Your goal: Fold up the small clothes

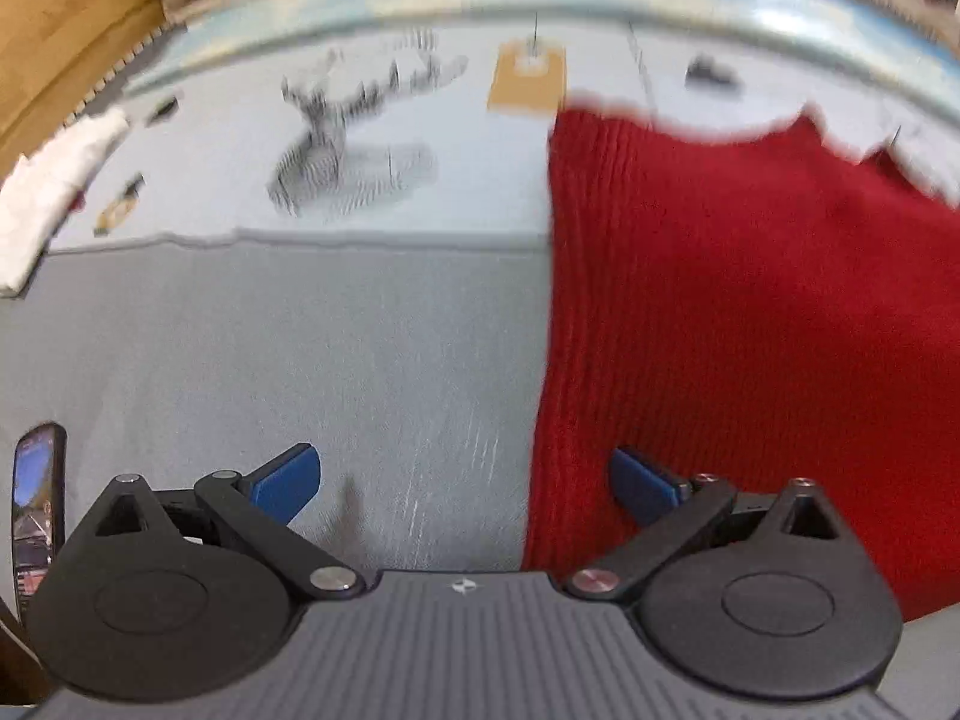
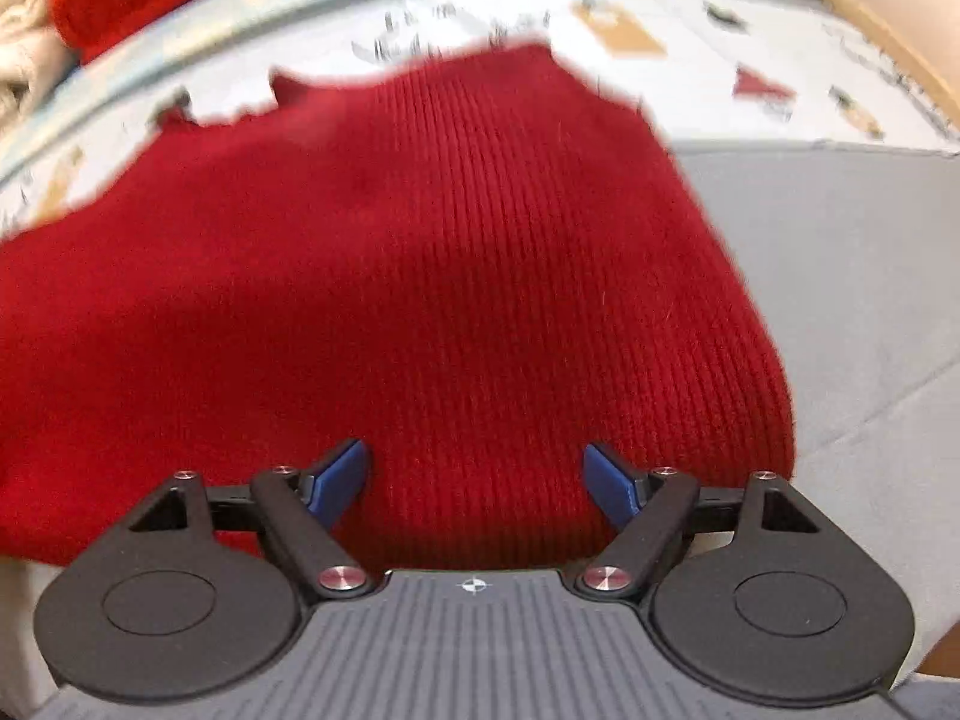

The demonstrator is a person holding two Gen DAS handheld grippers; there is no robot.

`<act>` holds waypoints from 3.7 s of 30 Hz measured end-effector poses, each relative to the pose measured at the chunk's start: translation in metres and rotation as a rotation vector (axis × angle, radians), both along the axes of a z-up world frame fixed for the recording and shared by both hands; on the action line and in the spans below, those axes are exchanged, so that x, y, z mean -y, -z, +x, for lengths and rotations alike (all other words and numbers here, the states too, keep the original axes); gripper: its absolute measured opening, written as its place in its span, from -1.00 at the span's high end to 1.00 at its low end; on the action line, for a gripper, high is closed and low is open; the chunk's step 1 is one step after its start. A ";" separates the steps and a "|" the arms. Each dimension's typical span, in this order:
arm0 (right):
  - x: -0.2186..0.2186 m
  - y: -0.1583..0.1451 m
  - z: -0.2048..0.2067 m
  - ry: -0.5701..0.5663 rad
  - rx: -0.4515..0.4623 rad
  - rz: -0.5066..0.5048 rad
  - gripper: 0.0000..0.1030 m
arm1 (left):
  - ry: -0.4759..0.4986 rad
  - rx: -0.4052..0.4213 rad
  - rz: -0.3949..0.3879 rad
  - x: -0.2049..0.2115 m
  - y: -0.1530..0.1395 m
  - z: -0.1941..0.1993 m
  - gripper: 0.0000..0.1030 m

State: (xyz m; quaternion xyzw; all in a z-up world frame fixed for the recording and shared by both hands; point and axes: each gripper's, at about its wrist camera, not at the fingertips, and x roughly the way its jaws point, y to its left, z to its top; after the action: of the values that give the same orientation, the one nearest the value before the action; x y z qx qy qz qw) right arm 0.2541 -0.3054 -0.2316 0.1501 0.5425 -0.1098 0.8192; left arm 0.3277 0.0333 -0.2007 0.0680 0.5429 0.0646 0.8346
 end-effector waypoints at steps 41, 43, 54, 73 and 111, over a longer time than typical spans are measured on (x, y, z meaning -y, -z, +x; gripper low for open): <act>0.018 -0.063 -0.143 0.206 0.222 0.383 -0.65 | -0.066 0.056 -0.090 0.010 -0.077 -0.130 -1.00; 0.015 -0.063 -0.145 0.198 0.222 0.385 -0.65 | -0.060 0.053 -0.094 0.013 -0.080 -0.135 -0.99; 0.030 -0.050 -0.151 0.308 0.285 0.472 -0.66 | -0.029 0.097 -0.135 0.039 -0.091 -0.142 -0.99; 0.091 0.023 -0.095 0.614 0.252 0.568 -0.66 | -0.016 0.122 -0.154 0.113 -0.064 -0.017 -0.99; -0.144 -0.126 0.033 -0.308 0.512 -0.337 0.71 | -0.304 -0.050 -0.395 -0.074 -0.010 -0.029 -1.00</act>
State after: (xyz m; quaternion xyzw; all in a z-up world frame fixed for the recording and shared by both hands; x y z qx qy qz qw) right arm 0.2870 -0.1612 -0.1056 -0.0484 0.3097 -0.0317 0.9491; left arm 0.2989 0.1070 -0.1906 -0.1772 0.5694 0.0802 0.7987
